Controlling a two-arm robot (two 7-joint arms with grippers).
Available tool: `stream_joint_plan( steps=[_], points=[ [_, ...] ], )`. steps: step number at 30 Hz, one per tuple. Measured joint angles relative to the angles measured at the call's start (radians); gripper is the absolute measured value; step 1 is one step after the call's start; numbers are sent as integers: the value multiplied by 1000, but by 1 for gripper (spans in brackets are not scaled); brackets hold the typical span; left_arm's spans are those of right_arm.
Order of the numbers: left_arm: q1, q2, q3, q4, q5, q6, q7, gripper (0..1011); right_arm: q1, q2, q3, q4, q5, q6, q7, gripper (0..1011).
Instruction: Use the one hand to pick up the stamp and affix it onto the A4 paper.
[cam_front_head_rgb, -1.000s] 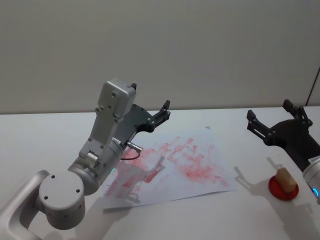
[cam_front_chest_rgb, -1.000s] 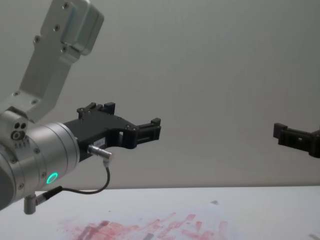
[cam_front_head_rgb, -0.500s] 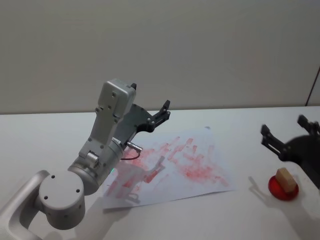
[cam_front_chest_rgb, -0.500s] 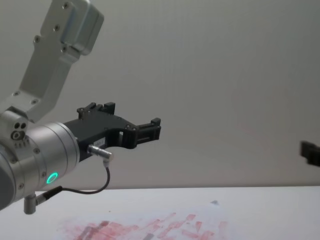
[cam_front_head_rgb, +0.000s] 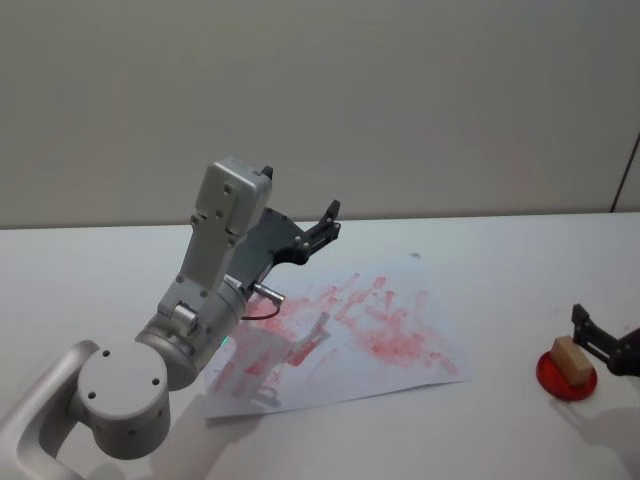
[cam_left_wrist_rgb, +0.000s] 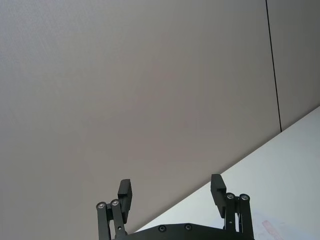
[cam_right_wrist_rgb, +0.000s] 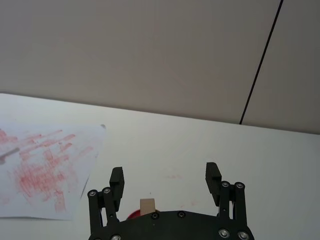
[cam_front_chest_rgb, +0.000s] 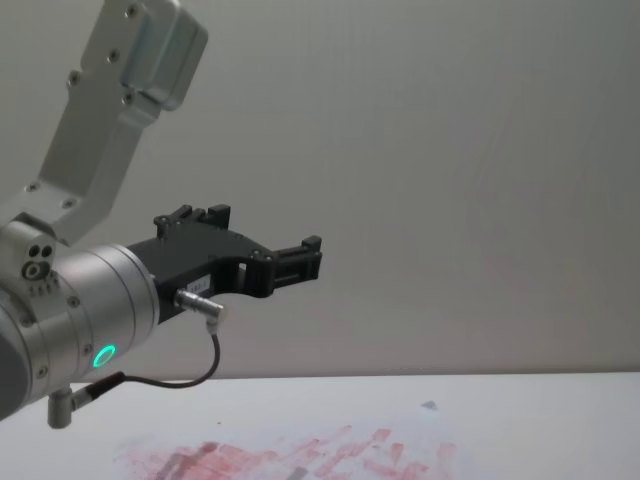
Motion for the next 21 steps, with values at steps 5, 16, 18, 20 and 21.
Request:
stream_joint_plan(
  steps=[5,16,18,20,21],
  points=[
    [0,0,0,0,0,0,0,1001,-1,5,2,3,0,24,12,1001],
    [0,0,0,0,0,0,0,1001,30,-13,-11,50,-20,92,62,1001],
    [0,0,0,0,0,0,0,1001,34,-16,-13,59,-25,104,66,1001],
    [0,0,0,0,0,0,0,1001,37,-19,-15,65,-29,112,69,1001],
    [0,0,0,0,0,0,0,1001,39,-21,-16,69,-30,115,70,1001]
  ],
)
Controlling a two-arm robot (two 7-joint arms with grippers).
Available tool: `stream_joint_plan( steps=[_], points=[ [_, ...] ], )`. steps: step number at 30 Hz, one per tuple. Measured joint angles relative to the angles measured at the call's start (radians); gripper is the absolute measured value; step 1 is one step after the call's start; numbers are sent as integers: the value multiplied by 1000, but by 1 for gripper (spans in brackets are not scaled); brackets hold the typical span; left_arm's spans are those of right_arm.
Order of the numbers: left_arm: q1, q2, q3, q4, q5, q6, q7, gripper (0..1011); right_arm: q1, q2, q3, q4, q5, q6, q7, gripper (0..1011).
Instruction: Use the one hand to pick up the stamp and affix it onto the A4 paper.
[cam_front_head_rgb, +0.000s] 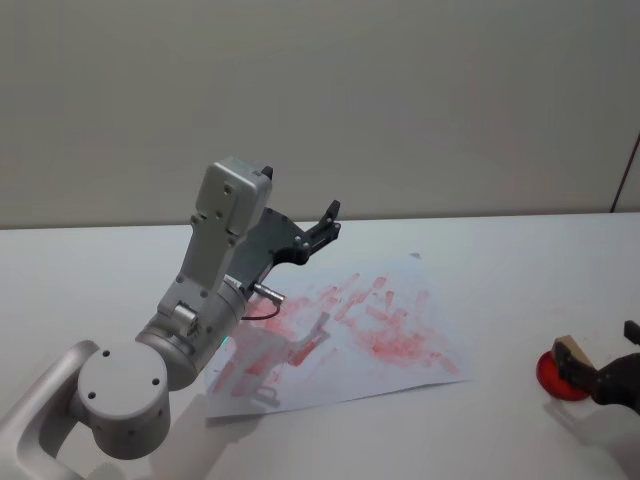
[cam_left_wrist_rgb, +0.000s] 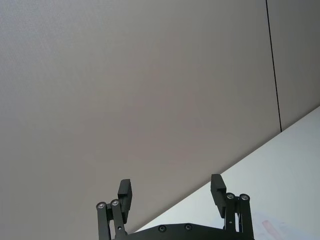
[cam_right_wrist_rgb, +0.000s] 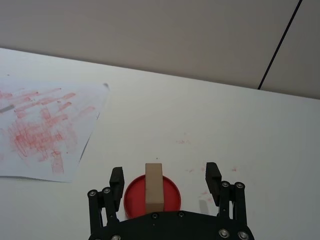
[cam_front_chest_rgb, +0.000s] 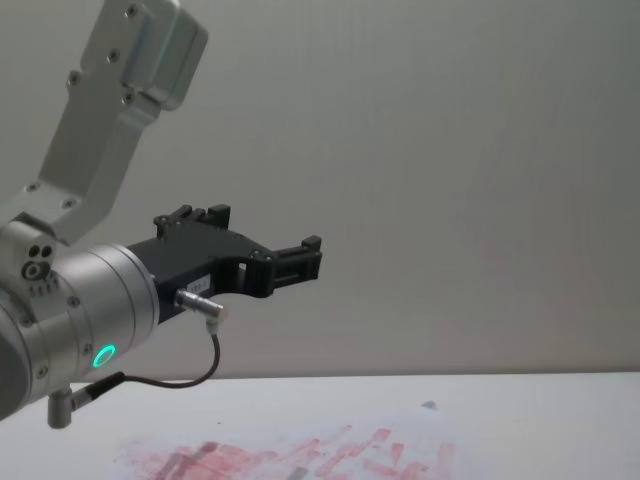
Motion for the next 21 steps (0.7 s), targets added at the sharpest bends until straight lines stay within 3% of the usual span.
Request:
stream_joint_plan(
  steps=[15,21],
  points=[
    [0,0,0,0,0,0,0,1001,70,-41,-19,82,-46,45,50,1001],
    [0,0,0,0,0,0,0,1001,91,-52,-24,102,-59,53,65,887]
  ],
)
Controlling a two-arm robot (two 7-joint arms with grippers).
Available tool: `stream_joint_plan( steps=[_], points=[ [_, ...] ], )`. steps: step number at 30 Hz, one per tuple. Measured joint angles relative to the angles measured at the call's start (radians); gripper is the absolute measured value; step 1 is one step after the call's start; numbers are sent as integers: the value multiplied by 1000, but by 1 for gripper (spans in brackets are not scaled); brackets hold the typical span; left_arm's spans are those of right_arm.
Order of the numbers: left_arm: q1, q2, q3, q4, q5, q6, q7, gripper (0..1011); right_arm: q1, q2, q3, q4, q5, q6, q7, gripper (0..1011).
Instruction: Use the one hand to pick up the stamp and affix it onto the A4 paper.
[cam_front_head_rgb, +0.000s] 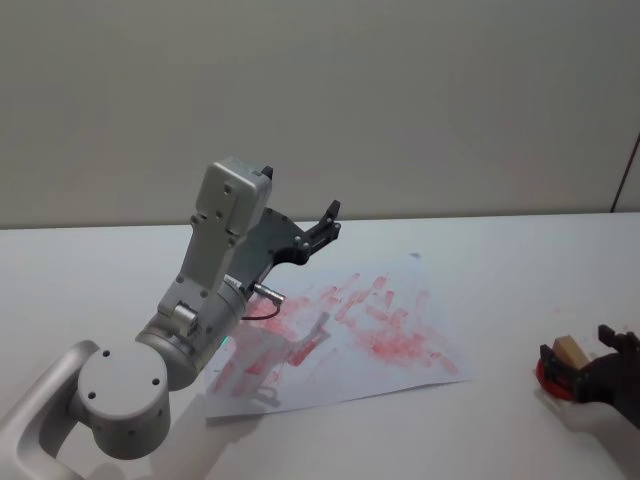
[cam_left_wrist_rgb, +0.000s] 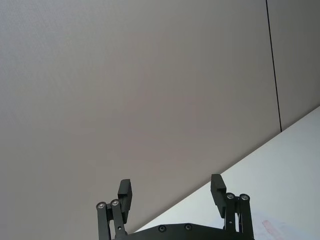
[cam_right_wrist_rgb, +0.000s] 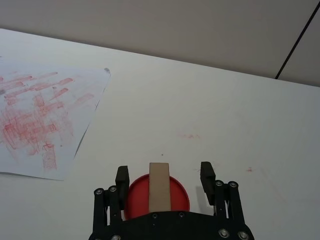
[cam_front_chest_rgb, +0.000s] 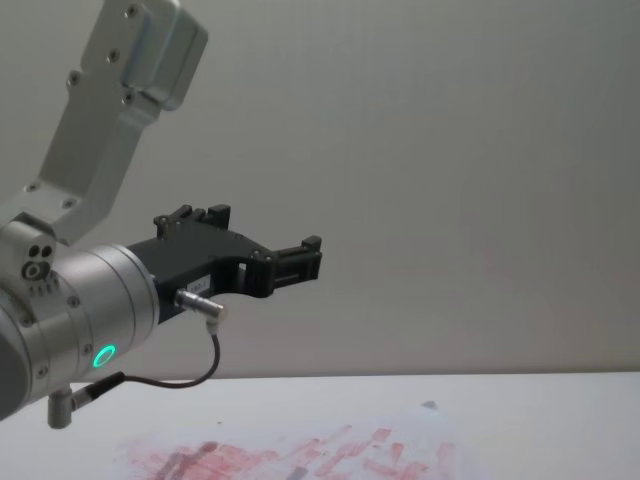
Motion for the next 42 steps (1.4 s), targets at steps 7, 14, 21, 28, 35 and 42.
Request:
stream_joint_plan(
  steps=[7,14,21,28,35,42],
  points=[
    [0,0,0,0,0,0,0,1001,15,-7,-3,15,-9,5,10,690],
    [0,0,0,0,0,0,0,1001,24,-12,-5,24,-15,8,17,491],
    [0,0,0,0,0,0,0,1001,28,-14,-6,28,-18,9,20,253],
    [0,0,0,0,0,0,0,1001,30,-15,-7,31,-19,9,21,223],
    [0,0,0,0,0,0,0,1001,32,-18,-7,31,-23,-4,25,223],
    [0,0,0,0,0,0,0,1001,51,-29,-8,31,-30,-55,42,223]
  ],
)
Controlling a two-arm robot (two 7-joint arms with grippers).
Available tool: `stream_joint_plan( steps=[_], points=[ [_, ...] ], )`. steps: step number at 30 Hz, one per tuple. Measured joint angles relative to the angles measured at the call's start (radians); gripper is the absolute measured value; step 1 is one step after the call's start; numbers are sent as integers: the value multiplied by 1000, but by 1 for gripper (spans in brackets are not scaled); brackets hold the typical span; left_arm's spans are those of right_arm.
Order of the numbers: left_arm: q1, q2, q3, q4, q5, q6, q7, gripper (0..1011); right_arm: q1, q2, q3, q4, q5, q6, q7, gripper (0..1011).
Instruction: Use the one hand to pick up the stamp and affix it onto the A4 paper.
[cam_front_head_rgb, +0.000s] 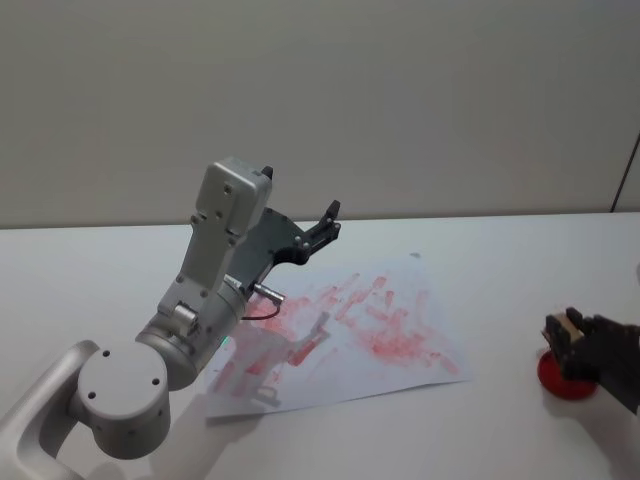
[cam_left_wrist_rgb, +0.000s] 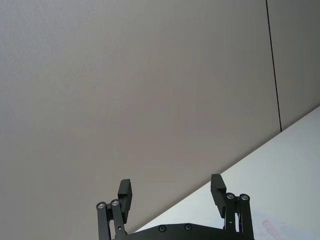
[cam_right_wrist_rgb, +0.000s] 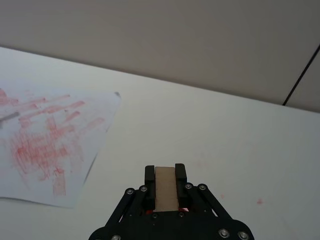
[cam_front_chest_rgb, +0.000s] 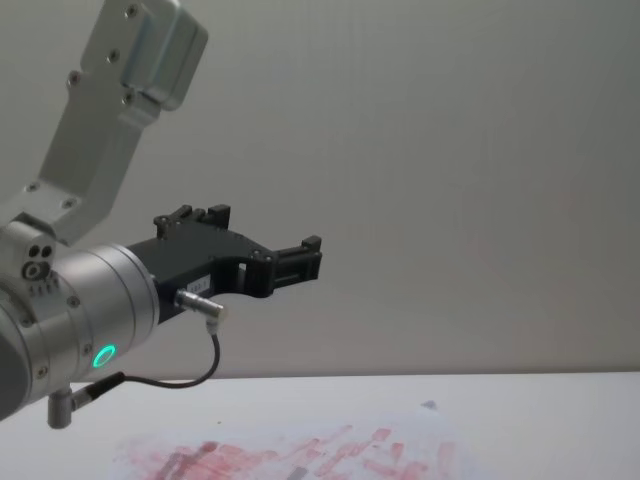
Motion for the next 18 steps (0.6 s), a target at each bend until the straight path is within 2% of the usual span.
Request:
stream_joint_plan(
  steps=[7,18],
  points=[
    [0,0,0,0,0,0,0,1001,35,-19,-6,4,-4,-51,37,223],
    [0,0,0,0,0,0,0,1001,133,-79,-32,74,-5,-134,164,223]
  ],
)
